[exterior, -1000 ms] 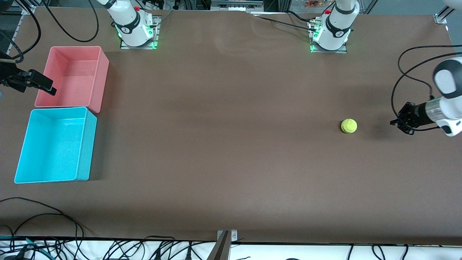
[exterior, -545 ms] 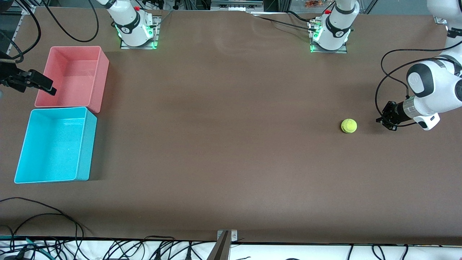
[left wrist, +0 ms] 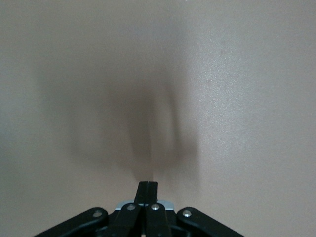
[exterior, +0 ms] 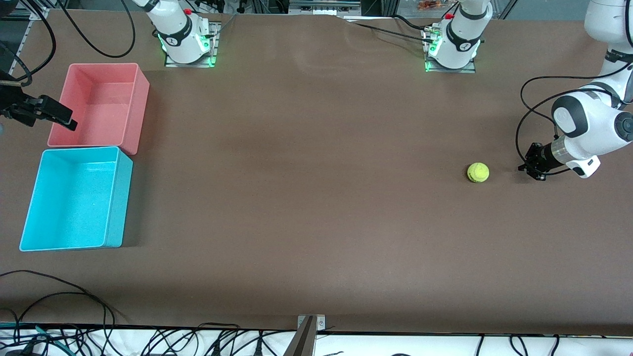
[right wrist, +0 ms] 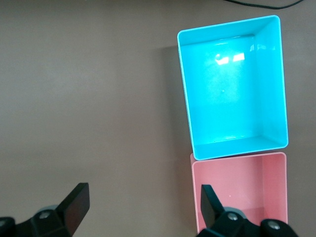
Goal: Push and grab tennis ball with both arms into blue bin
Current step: 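Push the tennis ball with the left gripper toward the bins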
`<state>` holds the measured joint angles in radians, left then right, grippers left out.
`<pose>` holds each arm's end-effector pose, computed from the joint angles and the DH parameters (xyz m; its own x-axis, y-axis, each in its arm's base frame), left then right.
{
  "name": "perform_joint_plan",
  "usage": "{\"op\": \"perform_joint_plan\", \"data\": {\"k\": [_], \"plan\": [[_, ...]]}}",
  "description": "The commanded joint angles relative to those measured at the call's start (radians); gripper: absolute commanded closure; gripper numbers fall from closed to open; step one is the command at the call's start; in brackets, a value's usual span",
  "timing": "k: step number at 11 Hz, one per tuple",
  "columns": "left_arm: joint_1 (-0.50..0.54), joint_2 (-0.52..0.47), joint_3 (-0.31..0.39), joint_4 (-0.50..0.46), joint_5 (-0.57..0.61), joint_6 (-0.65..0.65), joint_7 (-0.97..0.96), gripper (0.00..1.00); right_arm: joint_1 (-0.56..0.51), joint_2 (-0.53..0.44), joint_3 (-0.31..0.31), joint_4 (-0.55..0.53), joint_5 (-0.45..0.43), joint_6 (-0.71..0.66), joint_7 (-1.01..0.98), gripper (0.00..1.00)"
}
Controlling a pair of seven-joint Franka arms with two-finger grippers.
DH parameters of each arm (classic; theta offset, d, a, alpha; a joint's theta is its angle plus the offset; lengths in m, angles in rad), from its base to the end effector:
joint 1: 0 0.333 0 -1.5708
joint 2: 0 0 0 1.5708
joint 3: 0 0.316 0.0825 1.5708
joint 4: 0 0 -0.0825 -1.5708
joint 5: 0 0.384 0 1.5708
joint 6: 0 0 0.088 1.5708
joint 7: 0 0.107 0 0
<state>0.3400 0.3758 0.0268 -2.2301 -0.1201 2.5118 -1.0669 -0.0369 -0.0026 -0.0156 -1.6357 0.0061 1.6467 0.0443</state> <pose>0.5010 0.1939 0.1938 0.0352 0.9952 -0.0913 0.9974 -0.0407 -0.0591 0.5588 -0.0288 0.6019 0.9952 -0.0971 0.0133 -0.0970 -0.9953 -0.0067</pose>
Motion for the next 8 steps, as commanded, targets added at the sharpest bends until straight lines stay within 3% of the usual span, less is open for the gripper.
{"op": "perform_joint_plan", "data": {"k": [1,5,8], "plan": [[-0.004,0.008,-0.005,0.0,-0.001,0.013,0.005,1.0,0.0,0.007,0.0,0.023,-0.014,-0.018,0.011,0.0],[-0.013,0.003,-0.047,-0.031,-0.016,0.013,-0.057,1.0,0.0,0.007,0.0,0.023,-0.014,-0.019,0.011,0.0],[-0.013,-0.012,-0.18,-0.104,-0.016,0.077,-0.268,1.0,0.0,0.007,0.002,0.023,-0.015,-0.019,0.011,0.0]]}}
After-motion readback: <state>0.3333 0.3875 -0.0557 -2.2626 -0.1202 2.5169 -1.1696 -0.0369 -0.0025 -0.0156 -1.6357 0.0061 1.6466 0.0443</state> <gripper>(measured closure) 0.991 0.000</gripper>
